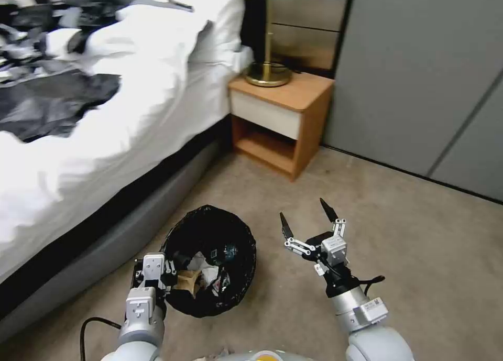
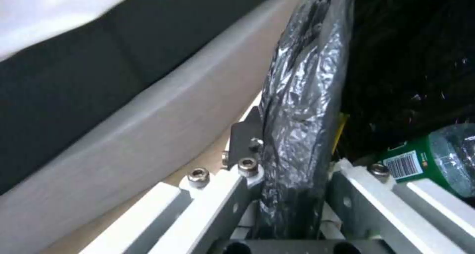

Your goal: Pick up the trash bin, then pick up the garbage from the floor and place it into the trash bin.

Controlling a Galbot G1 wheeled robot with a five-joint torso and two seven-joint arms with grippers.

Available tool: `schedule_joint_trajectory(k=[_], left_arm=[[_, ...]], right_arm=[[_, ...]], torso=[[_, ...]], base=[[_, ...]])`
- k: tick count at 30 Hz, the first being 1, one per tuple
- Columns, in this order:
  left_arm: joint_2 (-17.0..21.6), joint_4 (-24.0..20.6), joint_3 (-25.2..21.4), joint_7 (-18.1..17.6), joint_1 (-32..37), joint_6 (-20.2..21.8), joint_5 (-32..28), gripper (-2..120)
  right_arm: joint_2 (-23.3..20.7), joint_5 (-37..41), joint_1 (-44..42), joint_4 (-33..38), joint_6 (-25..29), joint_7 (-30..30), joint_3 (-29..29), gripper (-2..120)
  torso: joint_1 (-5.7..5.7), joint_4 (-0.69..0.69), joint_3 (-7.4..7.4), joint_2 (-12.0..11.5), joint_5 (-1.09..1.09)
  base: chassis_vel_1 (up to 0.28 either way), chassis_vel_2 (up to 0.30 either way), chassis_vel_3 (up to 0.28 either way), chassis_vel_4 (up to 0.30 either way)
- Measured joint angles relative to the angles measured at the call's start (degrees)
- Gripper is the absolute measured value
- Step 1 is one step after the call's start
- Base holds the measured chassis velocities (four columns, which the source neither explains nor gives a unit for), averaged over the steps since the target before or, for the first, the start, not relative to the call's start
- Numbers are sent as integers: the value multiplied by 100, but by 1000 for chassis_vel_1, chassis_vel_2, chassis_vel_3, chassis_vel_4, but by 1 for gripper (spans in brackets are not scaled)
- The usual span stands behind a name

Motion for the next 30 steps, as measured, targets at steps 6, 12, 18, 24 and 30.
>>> schedule_joint_trajectory(k=[6, 12, 18, 24, 30], left_arm=[[-11, -1, -6, -1, -6, 15, -6, 1], [-16, -10, -11, -2, 18, 17, -10, 1], [-15, -12, -15, -3, 41, 11, -13, 1], [-16, -12, -8, -11, 42, -9, -14, 1], [-14, 19, 10, -25, 55, -47, 5, 1]], right_arm=[[2, 0, 19, -13, -27, -8, -49, 100], [15, 2, 141, -13, -120, 31, -136, 100], [-20, 10, 170, -12, -156, 45, -128, 100], [-69, 15, 174, -4, -172, 46, -70, 100], [-94, 43, 196, -1, -184, 45, 4, 100]], torso=[[0, -1, 0, 0, 0], [0, 0, 0, 0, 0], [0, -1, 0, 0, 0], [0, -1, 0, 0, 0], [0, 2, 0, 0, 0]], base=[[127, 111, 120, 132], [126, 133, 122, 132], [127, 122, 133, 127], [119, 120, 128, 136], [103, 106, 87, 87]])
